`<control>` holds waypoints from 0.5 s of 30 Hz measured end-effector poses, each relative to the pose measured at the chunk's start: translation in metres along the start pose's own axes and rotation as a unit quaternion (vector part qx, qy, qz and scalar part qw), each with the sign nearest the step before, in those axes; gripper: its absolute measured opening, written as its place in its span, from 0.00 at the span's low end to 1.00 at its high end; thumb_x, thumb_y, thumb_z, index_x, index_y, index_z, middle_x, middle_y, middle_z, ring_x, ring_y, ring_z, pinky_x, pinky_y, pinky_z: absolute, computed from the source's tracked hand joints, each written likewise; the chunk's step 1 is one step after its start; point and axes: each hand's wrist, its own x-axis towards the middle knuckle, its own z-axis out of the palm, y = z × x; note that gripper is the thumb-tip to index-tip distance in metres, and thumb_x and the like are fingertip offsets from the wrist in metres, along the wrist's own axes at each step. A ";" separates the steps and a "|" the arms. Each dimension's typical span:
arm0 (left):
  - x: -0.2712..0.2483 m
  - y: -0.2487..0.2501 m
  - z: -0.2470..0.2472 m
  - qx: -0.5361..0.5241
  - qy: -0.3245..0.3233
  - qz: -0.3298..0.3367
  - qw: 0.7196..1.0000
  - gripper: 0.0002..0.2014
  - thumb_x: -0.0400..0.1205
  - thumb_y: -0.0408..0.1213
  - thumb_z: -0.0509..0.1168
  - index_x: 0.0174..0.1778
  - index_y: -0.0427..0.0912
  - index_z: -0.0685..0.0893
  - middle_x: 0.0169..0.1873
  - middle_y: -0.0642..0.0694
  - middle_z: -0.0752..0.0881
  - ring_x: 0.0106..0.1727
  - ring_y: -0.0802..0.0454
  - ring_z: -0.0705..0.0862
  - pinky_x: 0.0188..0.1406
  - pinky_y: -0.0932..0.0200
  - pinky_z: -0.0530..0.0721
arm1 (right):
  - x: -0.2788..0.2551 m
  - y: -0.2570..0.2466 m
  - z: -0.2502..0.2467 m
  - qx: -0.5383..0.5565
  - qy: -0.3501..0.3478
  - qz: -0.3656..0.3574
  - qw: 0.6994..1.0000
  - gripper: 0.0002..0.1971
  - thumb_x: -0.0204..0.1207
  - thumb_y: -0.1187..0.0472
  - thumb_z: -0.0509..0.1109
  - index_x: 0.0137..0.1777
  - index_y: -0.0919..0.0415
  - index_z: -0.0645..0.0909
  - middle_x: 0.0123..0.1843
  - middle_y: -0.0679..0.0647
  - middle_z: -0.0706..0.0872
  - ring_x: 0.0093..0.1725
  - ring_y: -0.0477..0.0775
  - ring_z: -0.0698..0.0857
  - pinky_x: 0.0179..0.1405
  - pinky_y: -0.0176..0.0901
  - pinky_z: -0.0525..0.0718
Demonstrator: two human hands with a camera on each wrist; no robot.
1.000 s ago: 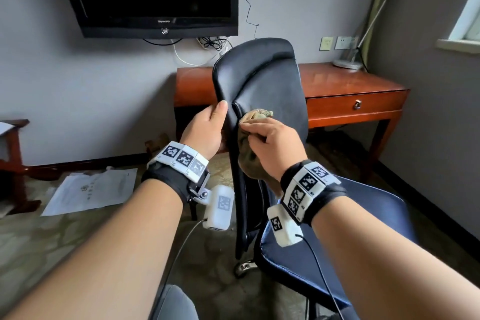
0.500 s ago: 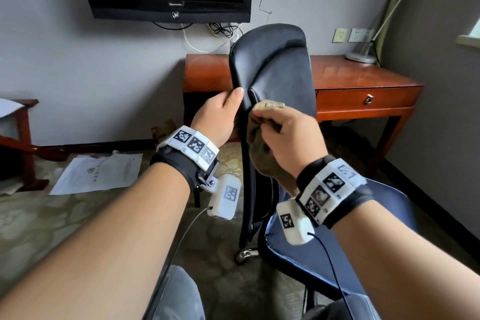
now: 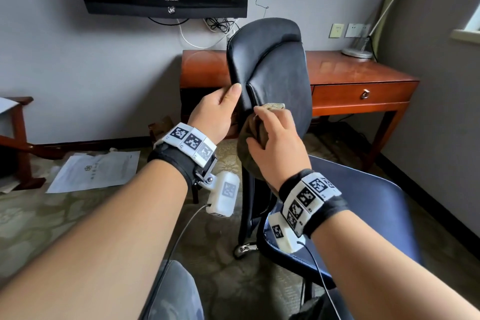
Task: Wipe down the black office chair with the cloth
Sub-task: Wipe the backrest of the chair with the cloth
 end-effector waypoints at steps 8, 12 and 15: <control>-0.005 0.002 -0.001 -0.021 -0.008 0.001 1.000 0.30 0.75 0.77 0.56 0.57 0.58 0.83 0.54 0.40 0.93 0.58 0.34 0.92 0.63 0.32 0.89 | -0.001 0.005 0.002 -0.037 -0.058 0.049 0.996 0.38 0.77 0.50 0.77 0.84 0.31 0.64 0.90 0.47 0.57 0.80 0.56 0.75 0.71 0.51 0.82; -0.013 0.005 -0.001 -0.096 -0.022 -0.033 0.995 0.30 0.73 0.80 0.64 0.59 0.63 0.90 0.56 0.46 0.94 0.57 0.38 0.94 0.61 0.31 0.91 | 0.000 0.007 -0.006 -0.102 -0.027 0.019 0.994 0.32 0.79 0.54 0.70 0.82 0.33 0.69 0.80 0.46 0.75 0.70 0.57 0.83 0.62 0.53 0.87; -0.019 0.013 0.000 -0.138 -0.023 -0.047 0.989 0.27 0.73 0.74 0.66 0.60 0.62 0.91 0.56 0.44 0.94 0.56 0.40 0.94 0.57 0.33 0.93 | 0.001 0.010 -0.018 -0.109 0.008 0.002 0.994 0.26 0.79 0.56 0.69 0.76 0.37 0.77 0.64 0.50 0.85 0.59 0.62 0.86 0.55 0.51 0.86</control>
